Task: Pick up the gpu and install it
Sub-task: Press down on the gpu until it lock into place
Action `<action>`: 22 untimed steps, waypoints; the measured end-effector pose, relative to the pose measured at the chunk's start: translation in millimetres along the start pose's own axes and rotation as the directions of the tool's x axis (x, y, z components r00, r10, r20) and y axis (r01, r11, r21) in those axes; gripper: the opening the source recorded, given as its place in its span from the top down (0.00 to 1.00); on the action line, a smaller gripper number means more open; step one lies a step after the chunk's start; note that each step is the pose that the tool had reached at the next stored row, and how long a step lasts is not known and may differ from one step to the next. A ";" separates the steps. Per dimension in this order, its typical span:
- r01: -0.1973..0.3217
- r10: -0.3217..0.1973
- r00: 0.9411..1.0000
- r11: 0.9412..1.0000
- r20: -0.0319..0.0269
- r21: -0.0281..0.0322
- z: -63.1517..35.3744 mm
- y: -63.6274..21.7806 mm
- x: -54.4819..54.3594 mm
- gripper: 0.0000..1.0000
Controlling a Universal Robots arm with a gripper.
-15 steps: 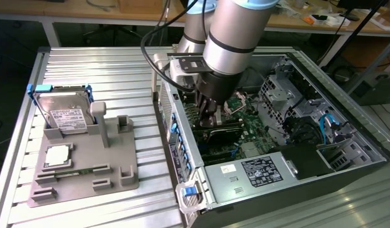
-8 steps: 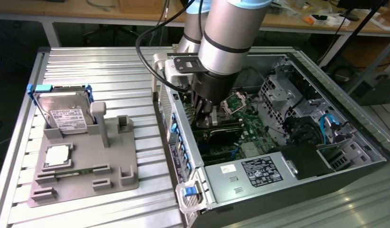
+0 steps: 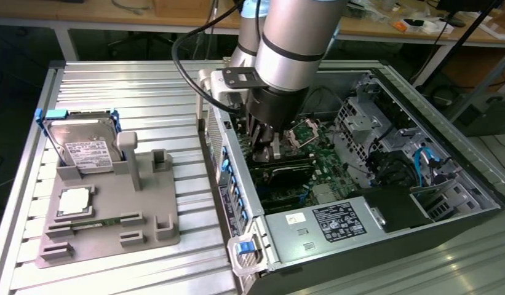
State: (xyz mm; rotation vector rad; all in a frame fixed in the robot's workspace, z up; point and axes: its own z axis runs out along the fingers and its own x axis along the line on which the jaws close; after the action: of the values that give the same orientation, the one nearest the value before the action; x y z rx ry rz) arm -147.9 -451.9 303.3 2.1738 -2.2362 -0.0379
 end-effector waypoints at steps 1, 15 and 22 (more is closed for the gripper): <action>0.000 0.000 1.000 1.000 0.000 0.000 -1.1 0.3 0.0 0.89; 0.000 0.000 1.000 1.000 0.000 -0.016 -2.2 6.6 0.2 0.89; 0.000 0.000 1.000 1.000 0.000 -0.018 -2.0 12.2 0.3 0.89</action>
State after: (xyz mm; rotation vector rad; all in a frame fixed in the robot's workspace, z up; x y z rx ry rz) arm -160.0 -451.9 305.8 2.1646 -2.2268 -0.0572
